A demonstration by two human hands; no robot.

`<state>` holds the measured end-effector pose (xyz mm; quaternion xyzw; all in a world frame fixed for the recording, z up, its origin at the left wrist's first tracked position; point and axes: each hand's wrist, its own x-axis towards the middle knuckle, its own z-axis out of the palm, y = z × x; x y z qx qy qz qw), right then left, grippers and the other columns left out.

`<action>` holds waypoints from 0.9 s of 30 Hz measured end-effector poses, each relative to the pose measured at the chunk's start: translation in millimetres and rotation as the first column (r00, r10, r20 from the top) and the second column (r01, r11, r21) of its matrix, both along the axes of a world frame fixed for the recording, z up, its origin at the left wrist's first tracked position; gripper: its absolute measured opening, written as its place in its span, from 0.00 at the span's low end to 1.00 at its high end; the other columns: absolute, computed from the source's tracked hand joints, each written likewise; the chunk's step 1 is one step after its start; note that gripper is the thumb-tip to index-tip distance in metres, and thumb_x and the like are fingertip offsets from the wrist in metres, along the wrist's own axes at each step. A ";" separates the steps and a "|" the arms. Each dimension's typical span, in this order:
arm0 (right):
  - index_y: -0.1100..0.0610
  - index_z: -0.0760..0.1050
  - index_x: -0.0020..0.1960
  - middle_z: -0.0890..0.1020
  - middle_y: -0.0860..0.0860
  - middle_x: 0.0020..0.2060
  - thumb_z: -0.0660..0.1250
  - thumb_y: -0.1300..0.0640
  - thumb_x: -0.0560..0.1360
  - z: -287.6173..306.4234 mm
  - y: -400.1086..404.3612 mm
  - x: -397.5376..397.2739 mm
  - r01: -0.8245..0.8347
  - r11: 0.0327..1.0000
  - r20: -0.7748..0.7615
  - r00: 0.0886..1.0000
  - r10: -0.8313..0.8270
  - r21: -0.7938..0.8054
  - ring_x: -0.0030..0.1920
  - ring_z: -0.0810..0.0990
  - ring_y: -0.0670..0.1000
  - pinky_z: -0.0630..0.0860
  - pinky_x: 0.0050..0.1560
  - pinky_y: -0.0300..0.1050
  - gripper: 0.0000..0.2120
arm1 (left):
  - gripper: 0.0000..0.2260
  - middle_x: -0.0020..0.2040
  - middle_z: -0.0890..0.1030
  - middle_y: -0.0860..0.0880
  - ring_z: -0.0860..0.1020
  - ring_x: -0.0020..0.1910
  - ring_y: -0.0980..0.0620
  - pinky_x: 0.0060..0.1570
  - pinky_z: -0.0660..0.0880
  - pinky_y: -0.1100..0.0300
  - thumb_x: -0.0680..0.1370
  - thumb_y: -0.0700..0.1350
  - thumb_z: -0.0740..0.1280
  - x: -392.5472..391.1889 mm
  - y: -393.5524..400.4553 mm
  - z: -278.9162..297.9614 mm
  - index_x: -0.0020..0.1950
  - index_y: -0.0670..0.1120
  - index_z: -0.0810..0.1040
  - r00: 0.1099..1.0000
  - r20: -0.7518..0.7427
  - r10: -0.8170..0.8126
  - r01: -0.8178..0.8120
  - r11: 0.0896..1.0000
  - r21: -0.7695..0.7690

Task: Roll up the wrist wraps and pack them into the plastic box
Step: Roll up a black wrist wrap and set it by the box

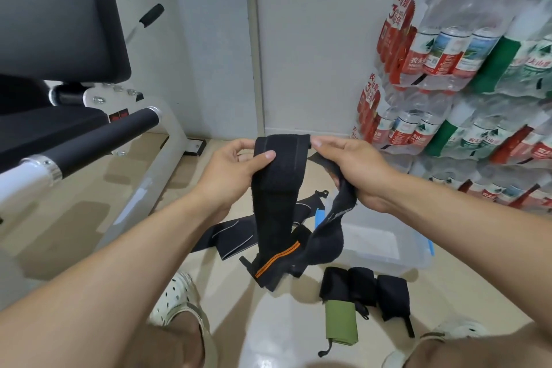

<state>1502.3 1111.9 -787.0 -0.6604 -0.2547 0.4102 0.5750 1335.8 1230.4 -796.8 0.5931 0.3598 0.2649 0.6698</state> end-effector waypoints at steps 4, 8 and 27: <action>0.51 0.84 0.59 0.77 0.44 0.24 0.68 0.47 0.80 -4.3 -6.0 1.5 -0.214 0.967 0.130 0.964 0.231 -0.136 0.23 0.68 0.44 0.66 0.25 0.35 0.12 | 0.11 0.44 0.87 0.49 0.84 0.39 0.54 0.40 0.79 0.61 0.81 0.39 0.68 0.7 1.7 0.9 0.63 0.42 0.77 0.999 0.012 0.039 -0.039 0.999 -0.002; 0.52 0.85 0.49 0.77 0.45 0.24 0.70 0.46 0.79 -9.5 -10.9 -4.6 -0.344 0.902 0.197 0.896 0.399 -0.263 0.22 0.68 0.44 0.66 0.24 0.35 0.11 | 0.11 0.45 0.87 0.50 0.84 0.38 0.55 0.37 0.80 0.62 0.83 0.39 0.66 0.4 1.3 3.8 0.65 0.43 0.77 0.998 0.021 0.057 -0.056 0.998 -0.034; 0.53 0.83 0.55 0.83 0.48 0.34 0.69 0.53 0.81 -11.5 -0.4 22.6 0.047 0.992 -0.093 0.994 -0.058 -0.115 0.24 0.66 0.45 0.64 0.22 0.35 0.07 | 0.09 0.35 0.83 0.52 0.80 0.34 0.54 0.41 0.76 0.57 0.82 0.42 0.68 5.7 -7.7 -6.7 0.41 0.47 0.77 0.978 -0.151 -0.141 0.123 0.985 -0.120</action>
